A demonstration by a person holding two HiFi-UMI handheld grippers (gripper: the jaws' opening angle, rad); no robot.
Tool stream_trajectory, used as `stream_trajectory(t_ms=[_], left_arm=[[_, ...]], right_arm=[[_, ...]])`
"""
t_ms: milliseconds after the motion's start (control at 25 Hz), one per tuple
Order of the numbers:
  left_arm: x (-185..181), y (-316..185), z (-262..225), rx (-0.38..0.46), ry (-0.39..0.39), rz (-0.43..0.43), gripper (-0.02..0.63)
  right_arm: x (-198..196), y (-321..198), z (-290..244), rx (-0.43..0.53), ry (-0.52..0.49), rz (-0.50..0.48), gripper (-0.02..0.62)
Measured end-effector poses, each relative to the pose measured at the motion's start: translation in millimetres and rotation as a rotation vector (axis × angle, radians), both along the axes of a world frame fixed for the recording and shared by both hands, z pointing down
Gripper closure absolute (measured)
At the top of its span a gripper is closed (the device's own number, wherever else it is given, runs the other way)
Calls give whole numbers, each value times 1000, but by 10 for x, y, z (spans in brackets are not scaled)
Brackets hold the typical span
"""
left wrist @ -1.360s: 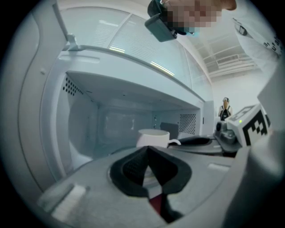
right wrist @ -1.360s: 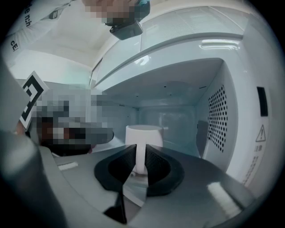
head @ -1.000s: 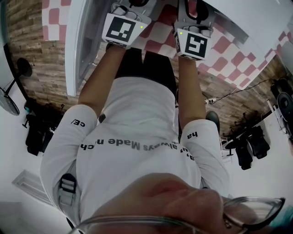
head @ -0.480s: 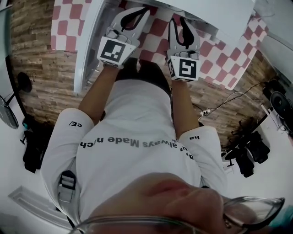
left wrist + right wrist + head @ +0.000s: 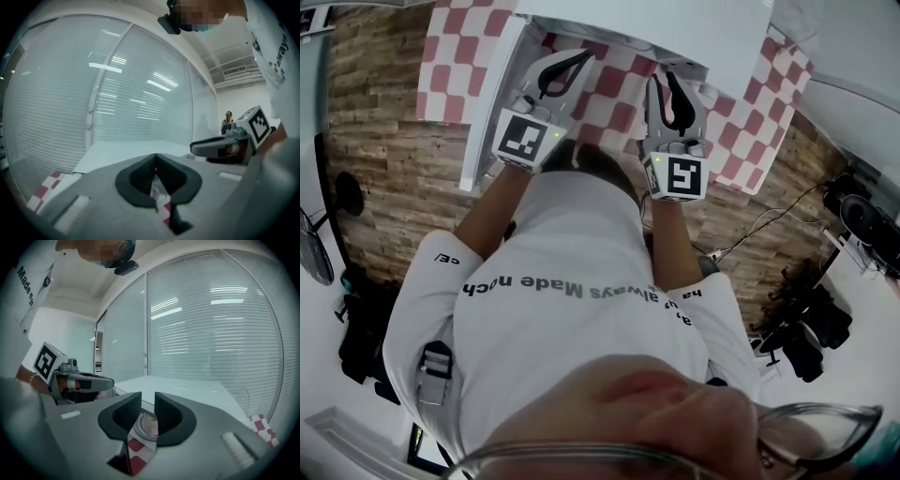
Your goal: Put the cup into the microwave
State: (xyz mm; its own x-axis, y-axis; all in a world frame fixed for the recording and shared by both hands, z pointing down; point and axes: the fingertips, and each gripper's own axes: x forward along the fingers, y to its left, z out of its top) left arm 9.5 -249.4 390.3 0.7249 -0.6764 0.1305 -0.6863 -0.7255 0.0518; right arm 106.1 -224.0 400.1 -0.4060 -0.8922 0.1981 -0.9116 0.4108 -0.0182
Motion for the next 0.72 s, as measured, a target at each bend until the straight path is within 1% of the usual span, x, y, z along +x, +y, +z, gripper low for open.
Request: stream_trajectory(t_ms=[200,240,280,480,560,680,720], left_arm=[[-52,196,-380,18,34,7,597],[-61,224,-432,17,38,10,568],[-69,250,-485,17,44,11,560],[-106,340,-752,26,68,9,557],[-118,368,-829,34,63,17,555],[-151,438,-880,27,34,28,555],[-153,454,-938,32,43,27,555]], right_arm=[[37,116,-358,12,-3,-1,508],[44,145,-427,18,-2,-2,508],[49,176,-490,22,-2,-2,509],[50,316,-739,9,-30,0,511],[46,363,-855,13,-31,-5,511],[8,426,-1049,34,-6,-27,511],[-10,450,-1112,40,0,-36,511]])
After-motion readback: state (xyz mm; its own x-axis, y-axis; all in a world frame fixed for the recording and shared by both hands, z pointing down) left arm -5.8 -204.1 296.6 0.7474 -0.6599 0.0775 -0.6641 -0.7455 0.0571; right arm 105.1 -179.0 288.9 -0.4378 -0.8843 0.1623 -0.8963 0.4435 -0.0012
